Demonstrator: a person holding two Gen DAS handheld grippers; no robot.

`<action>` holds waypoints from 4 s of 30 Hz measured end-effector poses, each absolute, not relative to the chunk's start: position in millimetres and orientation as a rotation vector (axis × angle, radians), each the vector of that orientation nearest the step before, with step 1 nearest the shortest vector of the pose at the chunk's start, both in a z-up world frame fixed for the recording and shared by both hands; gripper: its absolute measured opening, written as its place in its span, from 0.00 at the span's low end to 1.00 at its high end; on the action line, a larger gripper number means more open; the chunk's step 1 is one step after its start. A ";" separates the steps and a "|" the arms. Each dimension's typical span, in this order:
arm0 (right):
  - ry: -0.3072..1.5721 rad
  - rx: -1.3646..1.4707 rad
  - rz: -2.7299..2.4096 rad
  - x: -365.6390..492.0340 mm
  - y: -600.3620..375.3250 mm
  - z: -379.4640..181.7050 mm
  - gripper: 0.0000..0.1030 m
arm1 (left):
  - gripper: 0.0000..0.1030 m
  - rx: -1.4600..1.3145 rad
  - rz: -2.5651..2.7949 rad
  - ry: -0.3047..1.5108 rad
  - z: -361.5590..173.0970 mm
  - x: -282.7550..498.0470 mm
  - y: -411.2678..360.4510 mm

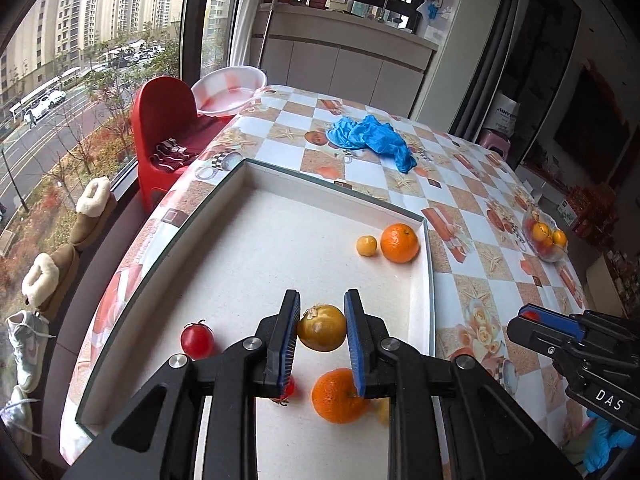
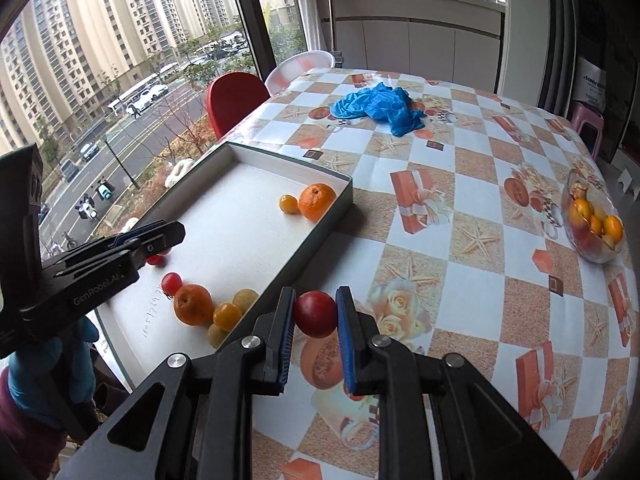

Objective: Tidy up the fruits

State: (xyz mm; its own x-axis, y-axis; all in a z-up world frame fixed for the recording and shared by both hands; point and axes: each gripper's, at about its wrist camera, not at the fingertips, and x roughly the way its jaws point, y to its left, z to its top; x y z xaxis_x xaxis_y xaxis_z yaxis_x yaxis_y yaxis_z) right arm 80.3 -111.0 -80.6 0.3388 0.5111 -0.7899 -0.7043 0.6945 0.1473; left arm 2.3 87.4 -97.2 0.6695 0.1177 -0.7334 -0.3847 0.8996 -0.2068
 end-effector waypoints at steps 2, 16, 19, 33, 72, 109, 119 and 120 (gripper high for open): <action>0.934 -0.255 0.822 80.2 -95.1 -80.9 0.21 | 0.23 -0.366 0.306 0.798 -101.9 3.4 91.8; 1.007 -0.336 0.859 84.9 -39.7 -109.0 0.30 | 0.24 -0.359 0.353 0.888 -131.4 13.6 103.1; 0.998 -0.336 0.841 87.0 -40.8 -108.6 0.55 | 0.56 -0.360 0.382 0.905 -135.9 13.3 105.3; 0.979 -0.298 0.802 95.2 -62.9 -92.2 0.80 | 0.99 -0.380 0.445 0.861 -122.9 1.1 106.1; 0.978 -0.386 0.755 80.3 -81.5 -89.8 1.00 | 0.99 -0.237 0.469 0.978 -115.1 -21.4 75.2; 0.990 -0.401 0.759 76.7 -80.2 -92.8 1.00 | 0.99 -0.209 0.466 0.990 -117.4 -25.2 67.7; 0.990 -0.399 0.761 76.5 -80.2 -92.6 1.00 | 0.99 -0.219 0.466 0.994 -118.1 -25.6 68.9; 0.990 -0.400 0.761 76.3 -80.2 -92.7 1.00 | 0.99 -0.221 0.465 0.990 -117.8 -25.9 69.4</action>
